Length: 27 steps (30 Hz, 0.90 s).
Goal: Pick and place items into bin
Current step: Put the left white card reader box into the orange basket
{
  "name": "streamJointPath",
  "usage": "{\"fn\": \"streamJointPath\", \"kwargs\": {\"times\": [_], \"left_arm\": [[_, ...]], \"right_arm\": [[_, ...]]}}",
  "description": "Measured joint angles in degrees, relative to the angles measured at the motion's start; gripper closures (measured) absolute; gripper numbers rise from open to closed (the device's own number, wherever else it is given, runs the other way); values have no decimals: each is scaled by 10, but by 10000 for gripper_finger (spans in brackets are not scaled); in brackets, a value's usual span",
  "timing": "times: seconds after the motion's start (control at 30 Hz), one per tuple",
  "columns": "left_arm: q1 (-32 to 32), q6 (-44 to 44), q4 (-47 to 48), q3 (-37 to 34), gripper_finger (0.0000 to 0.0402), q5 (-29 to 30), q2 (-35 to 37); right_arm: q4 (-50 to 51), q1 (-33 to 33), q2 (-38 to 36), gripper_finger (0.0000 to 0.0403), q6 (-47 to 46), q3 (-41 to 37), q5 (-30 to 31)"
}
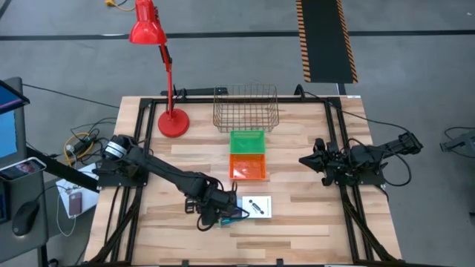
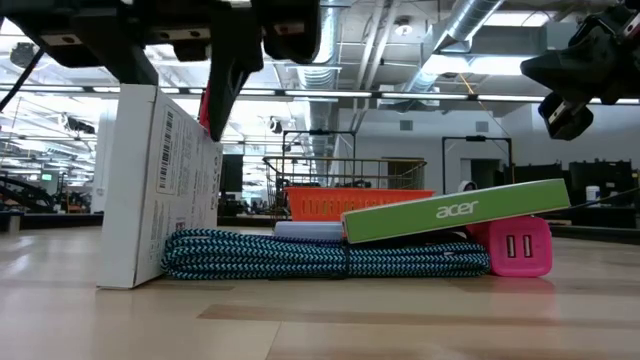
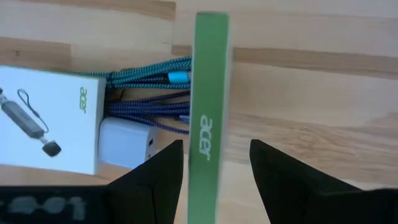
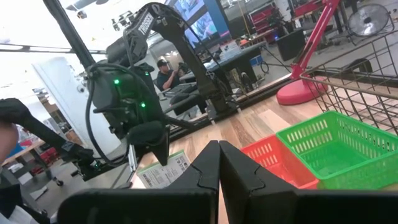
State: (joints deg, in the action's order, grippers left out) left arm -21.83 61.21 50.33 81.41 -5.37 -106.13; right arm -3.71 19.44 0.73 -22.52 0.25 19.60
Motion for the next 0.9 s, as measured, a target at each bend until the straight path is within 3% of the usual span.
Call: {"fn": "streamJointPath", "kwargs": {"times": [0.9], "left_arm": [[10,21,-1,0,226,-21,0]], "right_arm": [[0,0,0,403,0,0,0]]}}
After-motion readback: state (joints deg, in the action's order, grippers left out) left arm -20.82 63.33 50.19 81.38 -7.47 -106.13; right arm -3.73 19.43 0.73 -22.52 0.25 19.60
